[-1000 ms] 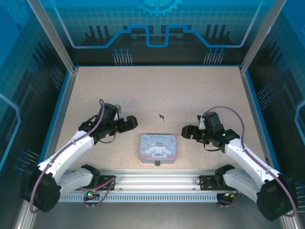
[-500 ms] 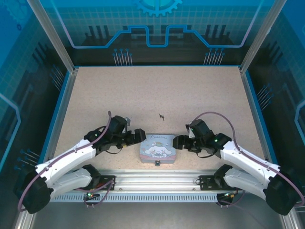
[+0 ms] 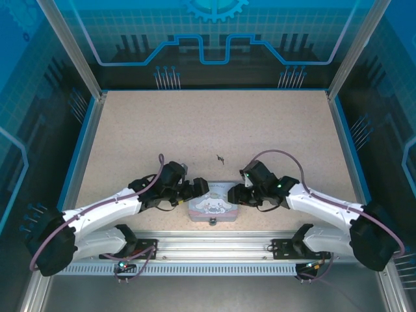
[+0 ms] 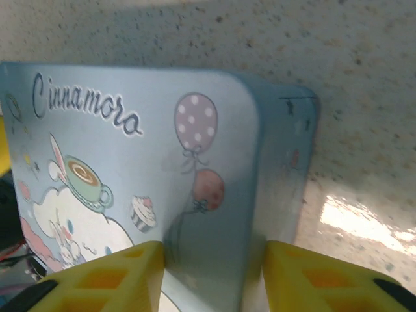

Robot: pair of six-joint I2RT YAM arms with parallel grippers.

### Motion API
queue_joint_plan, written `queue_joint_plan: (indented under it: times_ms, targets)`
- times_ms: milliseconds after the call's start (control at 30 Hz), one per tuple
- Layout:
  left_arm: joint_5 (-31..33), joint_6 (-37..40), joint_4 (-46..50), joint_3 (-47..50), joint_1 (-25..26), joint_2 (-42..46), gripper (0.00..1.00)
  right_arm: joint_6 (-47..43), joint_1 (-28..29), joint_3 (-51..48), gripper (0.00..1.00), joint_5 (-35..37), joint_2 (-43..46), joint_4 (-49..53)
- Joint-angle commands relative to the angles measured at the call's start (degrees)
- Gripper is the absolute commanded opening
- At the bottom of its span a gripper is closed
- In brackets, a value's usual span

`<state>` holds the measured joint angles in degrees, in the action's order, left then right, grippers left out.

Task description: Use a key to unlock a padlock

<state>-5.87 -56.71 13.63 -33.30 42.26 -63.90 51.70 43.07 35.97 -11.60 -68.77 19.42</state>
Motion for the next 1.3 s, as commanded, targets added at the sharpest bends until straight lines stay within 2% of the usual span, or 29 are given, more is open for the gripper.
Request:
queue_joint_plan:
  times_ms: [0, 233, 500, 600, 800, 1000, 1267]
  targets:
    - [0.8, -1.8, -2.0, -0.1, -2.2, -0.7, 0.99, -1.3, 0.8, 4.2, 0.43, -1.8, -4.2, -3.1]
    - [-0.5, -0.7, -2.8, -0.9, -11.3, -1.9, 0.99, -3.5, 0.8, 15.7, 0.41, -3.9, -17.3, -5.9]
    - [-1.0, 4.9, -2.5, -7.7, -22.8, -9.2, 0.99, -4.9, -1.4, 42.5, 0.38, -11.6, -42.3, -4.9]
    - [-1.8, 6.9, -3.3, -11.3, -25.5, -13.0, 0.99, -4.9, -3.1, 52.9, 0.37, -13.9, -51.0, -2.2]
    - [-3.9, 10.8, -4.1, -20.0, -28.0, -21.9, 0.99, -4.3, -6.1, 66.5, 0.39, -13.8, -59.7, 1.7]
    - [-4.9, 13.3, -4.2, -27.2, -28.1, -29.5, 0.99, -2.9, -7.3, 68.4, 0.41, -15.3, -60.9, 1.7]
    - [-4.3, 15.7, -3.5, -29.3, -29.2, -32.9, 0.99, -1.3, -7.3, 57.3, 0.55, -14.6, -53.8, -4.7]
